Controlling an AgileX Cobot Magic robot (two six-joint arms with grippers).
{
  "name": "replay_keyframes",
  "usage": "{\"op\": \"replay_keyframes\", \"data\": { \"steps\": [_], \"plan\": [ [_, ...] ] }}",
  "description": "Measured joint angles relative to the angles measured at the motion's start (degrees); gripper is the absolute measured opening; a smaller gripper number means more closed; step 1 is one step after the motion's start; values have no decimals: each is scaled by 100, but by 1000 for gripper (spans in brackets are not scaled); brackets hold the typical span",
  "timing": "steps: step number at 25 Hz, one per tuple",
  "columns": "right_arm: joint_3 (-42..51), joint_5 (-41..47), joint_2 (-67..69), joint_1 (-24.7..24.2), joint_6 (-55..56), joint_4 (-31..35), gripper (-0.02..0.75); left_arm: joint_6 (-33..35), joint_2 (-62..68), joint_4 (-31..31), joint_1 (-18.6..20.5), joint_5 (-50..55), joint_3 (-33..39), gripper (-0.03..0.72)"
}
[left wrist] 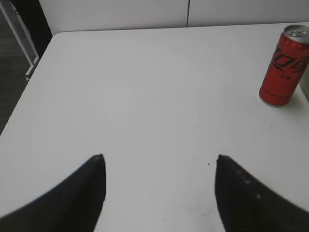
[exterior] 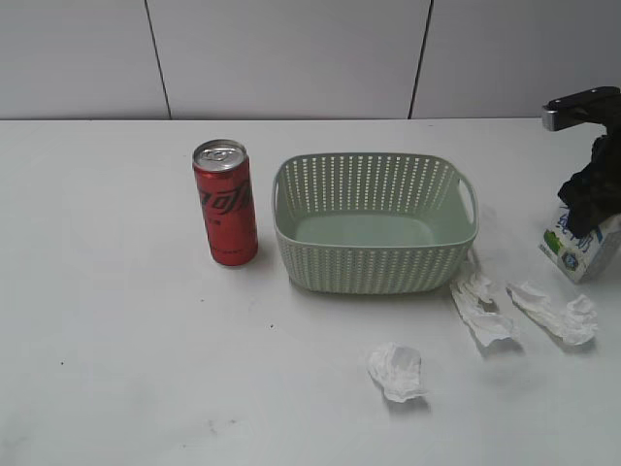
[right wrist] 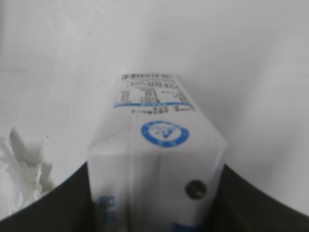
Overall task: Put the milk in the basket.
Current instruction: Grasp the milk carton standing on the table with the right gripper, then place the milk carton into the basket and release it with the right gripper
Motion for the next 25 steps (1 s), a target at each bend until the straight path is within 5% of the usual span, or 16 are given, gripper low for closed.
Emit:
{"op": "replay_keyframes", "data": {
  "steps": [8,20,25],
  "plan": [
    [-197,202,-922,275,-13,-50,343,0,0,0,0,0,0,525],
    [-1704,697,-1201,2645,-689,-22,343,0,0,0,0,0,0,525],
    [-1724,680,-545,3185,-896,14,343,0,0,0,0,0,0,525]
  ]
}}
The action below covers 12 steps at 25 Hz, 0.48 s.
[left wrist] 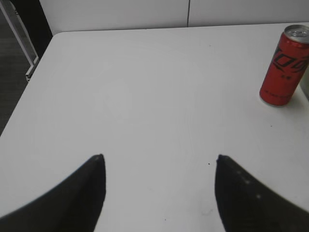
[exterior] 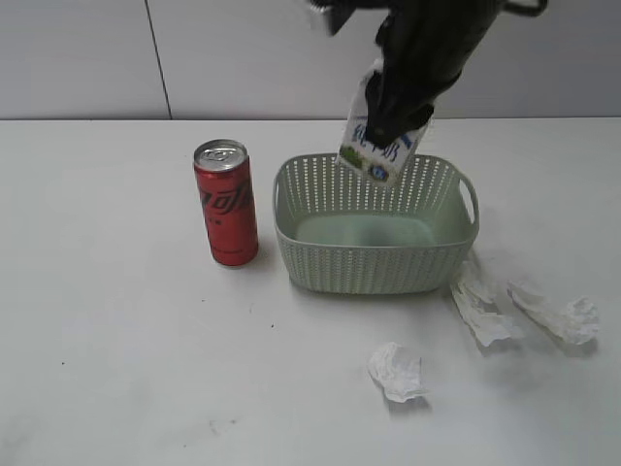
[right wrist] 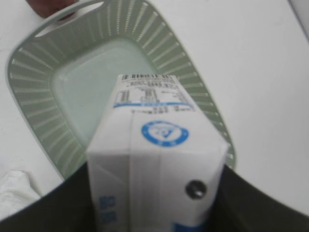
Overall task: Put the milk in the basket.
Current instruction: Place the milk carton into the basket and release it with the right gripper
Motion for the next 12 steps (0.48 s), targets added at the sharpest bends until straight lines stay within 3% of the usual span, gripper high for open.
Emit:
{"op": "replay_keyframes", "data": {
  "steps": [12],
  "plan": [
    [0,-575,1448,69,-12,-44,343,0,0,0,0,0,0,525]
  ]
}}
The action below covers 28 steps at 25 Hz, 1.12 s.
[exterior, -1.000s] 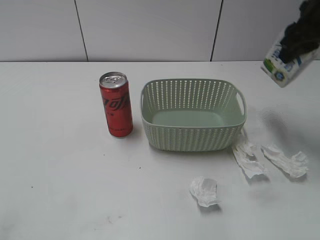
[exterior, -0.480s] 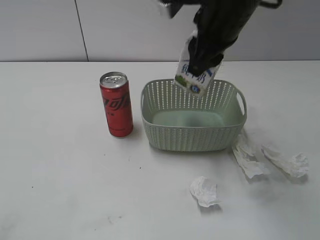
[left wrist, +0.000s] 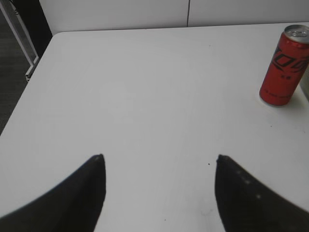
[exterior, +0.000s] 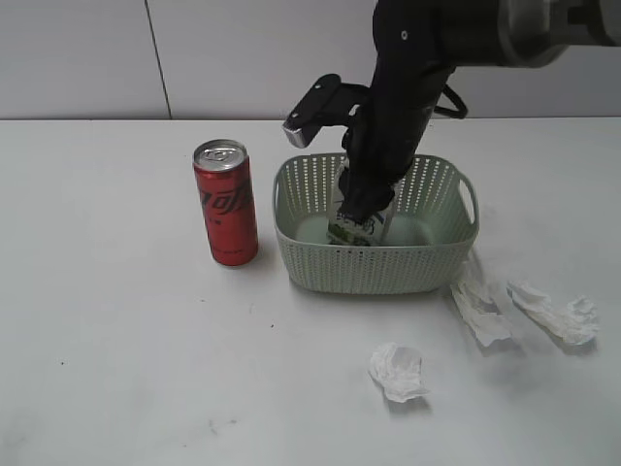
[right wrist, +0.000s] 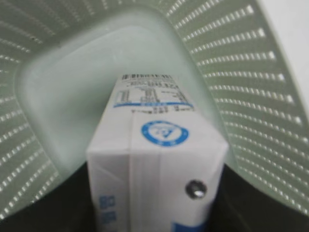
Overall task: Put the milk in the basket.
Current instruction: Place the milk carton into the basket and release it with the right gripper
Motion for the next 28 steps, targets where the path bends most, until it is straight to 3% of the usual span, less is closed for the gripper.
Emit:
{"op": "replay_keyframes", "data": {
  "steps": [4,9,11,22,28],
  "plan": [
    [0,-15,104,0,0,0,350,0,0,0,0,0,0,525],
    [-18,-143,111,0,0,-156,574,0,0,0,0,0,0,525],
    [-36,-94,111,0,30,-210,615,0,0,0,0,0,0,525],
    [-786,1017,-874,-167,964,-443,635,0,0,0,0,0,0,525],
    [-883,1783,-1057,-1283,1540,-197,627,0,0,0,0,0,0,525]
  ]
}}
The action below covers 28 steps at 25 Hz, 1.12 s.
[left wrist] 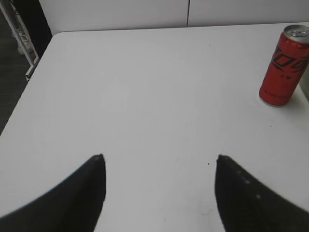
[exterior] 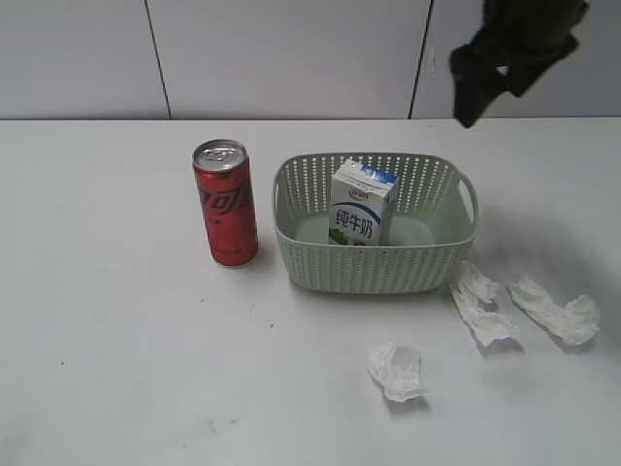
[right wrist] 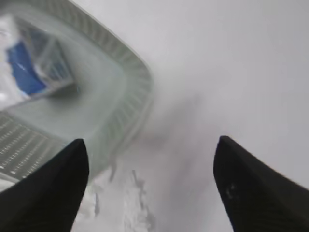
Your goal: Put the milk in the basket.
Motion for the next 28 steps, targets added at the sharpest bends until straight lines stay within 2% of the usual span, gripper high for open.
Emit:
{"op": "replay_keyframes", "data": {
  "steps": [7,11,14,18,28],
  "plan": [
    [0,189,-14,-1535,615,300,613,0,0,0,0,0,0,525],
    [12,201,-93,-2045,768,300,604,0,0,0,0,0,0,525],
    [197,201,-336,-2108,806,340,595,0,0,0,0,0,0,525],
    [1054,194,-1068,-2108,817,585,595,0,0,0,1,0,0,525],
    [4504,-7,-3998,-2108,802,678,594,0,0,0,6,0,0,525]
  ]
}}
